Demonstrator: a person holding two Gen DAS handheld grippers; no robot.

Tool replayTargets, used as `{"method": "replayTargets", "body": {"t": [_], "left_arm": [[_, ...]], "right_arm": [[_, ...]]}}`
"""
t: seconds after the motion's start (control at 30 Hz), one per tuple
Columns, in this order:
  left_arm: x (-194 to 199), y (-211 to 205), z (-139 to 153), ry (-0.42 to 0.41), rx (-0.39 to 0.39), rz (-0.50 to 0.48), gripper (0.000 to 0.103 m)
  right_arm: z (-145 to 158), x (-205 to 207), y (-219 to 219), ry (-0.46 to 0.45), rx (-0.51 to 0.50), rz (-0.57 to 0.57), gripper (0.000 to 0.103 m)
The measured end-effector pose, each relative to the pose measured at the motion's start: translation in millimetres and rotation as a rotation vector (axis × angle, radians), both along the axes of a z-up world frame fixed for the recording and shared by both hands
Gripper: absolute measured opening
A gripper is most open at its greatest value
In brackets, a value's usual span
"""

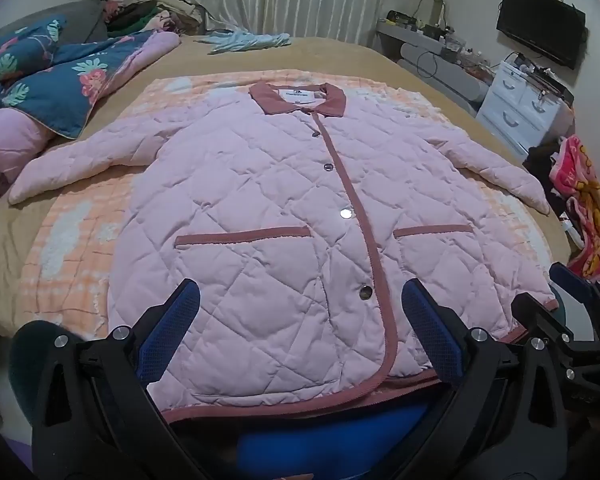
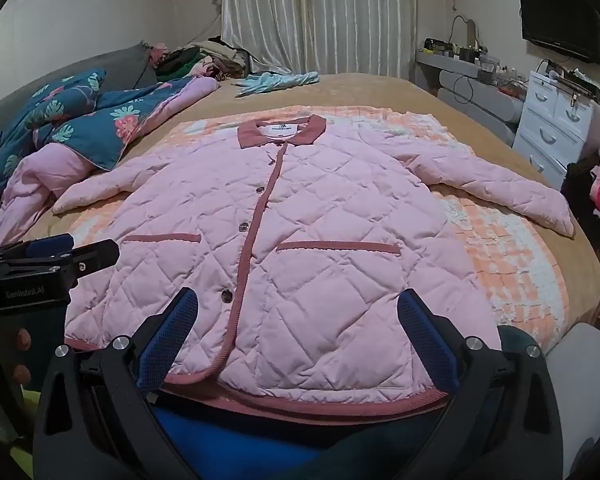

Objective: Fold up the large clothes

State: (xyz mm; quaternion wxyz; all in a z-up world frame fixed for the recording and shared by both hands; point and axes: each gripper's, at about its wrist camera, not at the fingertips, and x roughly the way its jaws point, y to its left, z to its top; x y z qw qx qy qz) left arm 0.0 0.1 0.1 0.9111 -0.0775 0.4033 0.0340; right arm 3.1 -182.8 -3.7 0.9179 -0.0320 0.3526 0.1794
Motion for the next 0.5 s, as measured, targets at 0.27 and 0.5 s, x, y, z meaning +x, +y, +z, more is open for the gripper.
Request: {"method": "replayTargets", "body": {"t": [0.27, 0.5], "left_arm": [[2.7, -9.7, 2.7, -0.008, 0.012, 0.001, 0.094], [0.2, -1.5, 9.1, -0.017, -0.011, -0.003, 0.094]], "right_arm": [[3.1, -0.1, 1.7, -0.002, -0.007, -0.001, 0.099], [6.6, -2.7, 4.4, -0.009, -0.003, 0.003, 0.099]]}}
